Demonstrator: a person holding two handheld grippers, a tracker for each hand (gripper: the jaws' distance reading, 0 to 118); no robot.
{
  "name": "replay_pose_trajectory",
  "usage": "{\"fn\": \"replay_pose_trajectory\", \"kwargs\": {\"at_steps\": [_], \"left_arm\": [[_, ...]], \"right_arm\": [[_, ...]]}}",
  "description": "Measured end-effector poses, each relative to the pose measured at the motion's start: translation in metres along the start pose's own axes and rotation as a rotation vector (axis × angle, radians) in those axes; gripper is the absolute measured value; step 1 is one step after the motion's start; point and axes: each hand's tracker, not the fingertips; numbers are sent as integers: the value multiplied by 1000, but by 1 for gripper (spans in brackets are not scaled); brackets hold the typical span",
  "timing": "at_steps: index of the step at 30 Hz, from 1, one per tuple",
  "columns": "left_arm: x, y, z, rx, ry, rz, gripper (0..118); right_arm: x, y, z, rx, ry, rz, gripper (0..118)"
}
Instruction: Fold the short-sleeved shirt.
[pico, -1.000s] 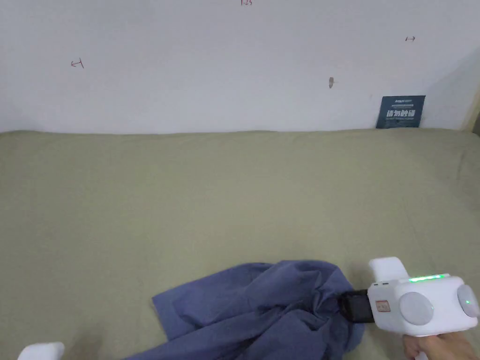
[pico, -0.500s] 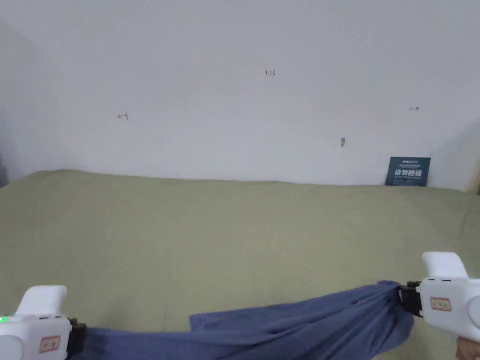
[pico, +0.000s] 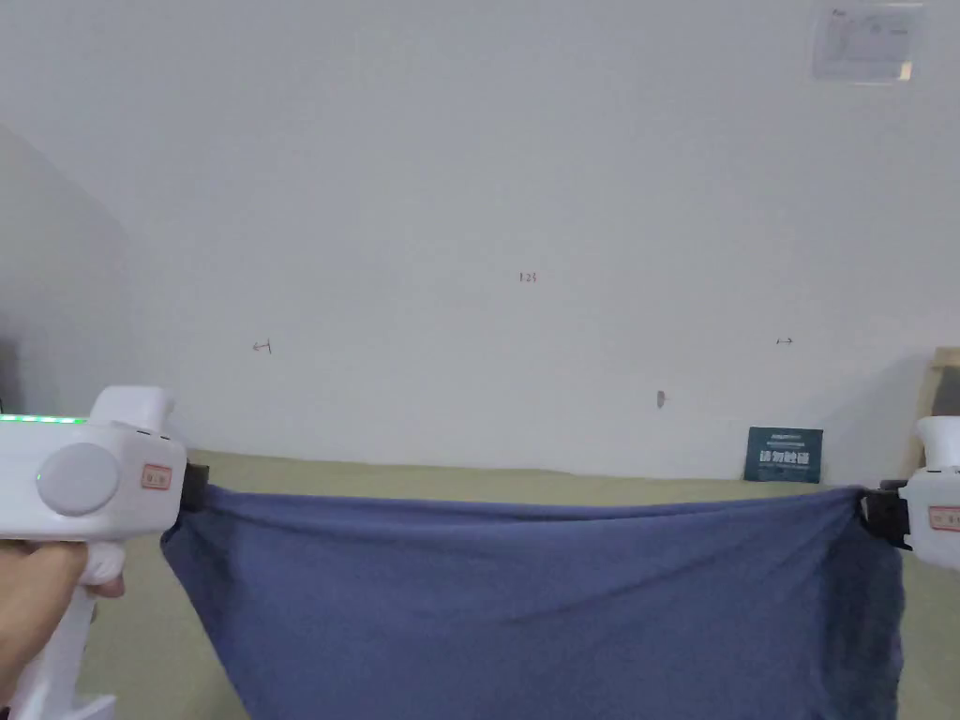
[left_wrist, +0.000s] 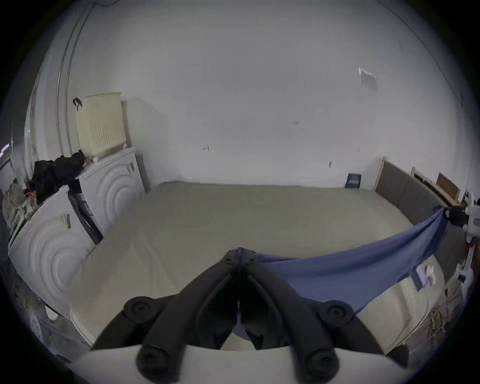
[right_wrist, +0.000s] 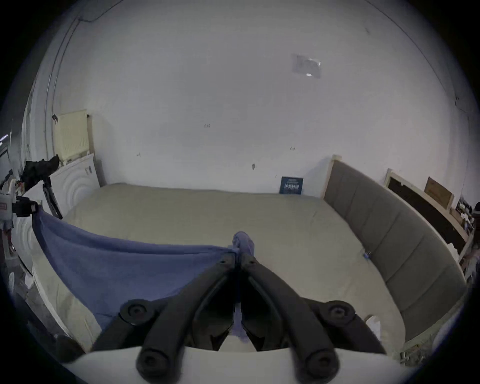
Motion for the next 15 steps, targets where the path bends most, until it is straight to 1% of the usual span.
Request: {"fn": "replay_pose_trajectory", "kwargs": {"at_steps": [5, 8, 10, 15], "left_arm": [[22, 33, -7, 20, 11, -29, 0], [31, 53, -19, 32, 26, -38, 0], [36, 70, -27, 41, 35, -38, 0], [49, 108, -54, 72, 64, -36, 0]], "right_arm": [[8, 33, -10, 16, -45, 22, 2], [10, 55, -17, 40, -72, 2, 2], [13, 69, -27, 43, -82, 1, 2], [12, 105, -60, 68, -111, 28, 2]]}}
